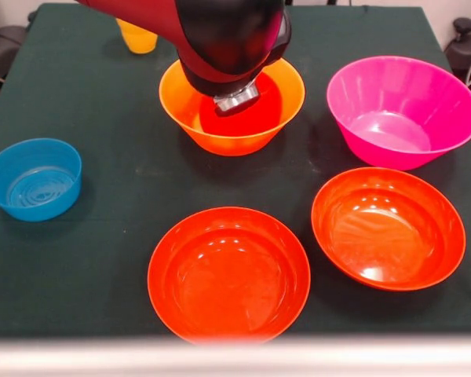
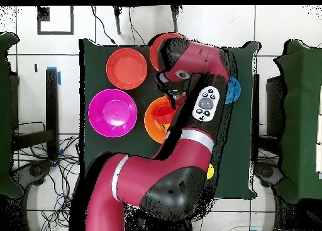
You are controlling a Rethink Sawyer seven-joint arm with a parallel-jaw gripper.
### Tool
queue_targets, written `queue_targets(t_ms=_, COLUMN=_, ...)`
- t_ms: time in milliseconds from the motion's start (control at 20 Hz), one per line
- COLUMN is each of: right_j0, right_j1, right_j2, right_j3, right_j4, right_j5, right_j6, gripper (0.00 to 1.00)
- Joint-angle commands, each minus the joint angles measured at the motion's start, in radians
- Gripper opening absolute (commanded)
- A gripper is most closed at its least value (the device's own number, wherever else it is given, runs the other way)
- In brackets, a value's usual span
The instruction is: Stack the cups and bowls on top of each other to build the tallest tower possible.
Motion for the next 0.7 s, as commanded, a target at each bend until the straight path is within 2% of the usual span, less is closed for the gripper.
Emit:
queue_targets(t_ms=50, right_j0=-0.032, right_j1=-0.034, right_j2=0.044, right_j3=-0.068, right_j4=-0.076, right_j5=0.165, right_j6=-0.116, gripper=0.00)
queue_targets(t_ms=450, right_j0=-0.051, right_j1=-0.049, right_j2=0.043, right_j3=-0.108, right_j4=-0.075, right_j5=0.243, right_j6=-0.132, gripper=0.00)
queue_targets(t_ms=550, right_j0=-0.052, right_j1=-0.049, right_j2=0.046, right_j3=-0.107, right_j4=-0.075, right_j5=0.231, right_j6=-0.127, gripper=0.00)
queue_targets(t_ms=700, right_j0=-0.035, right_j1=-0.065, right_j2=0.062, right_j3=-0.048, right_j4=-0.070, right_j5=0.151, right_j6=-0.097, gripper=0.00)
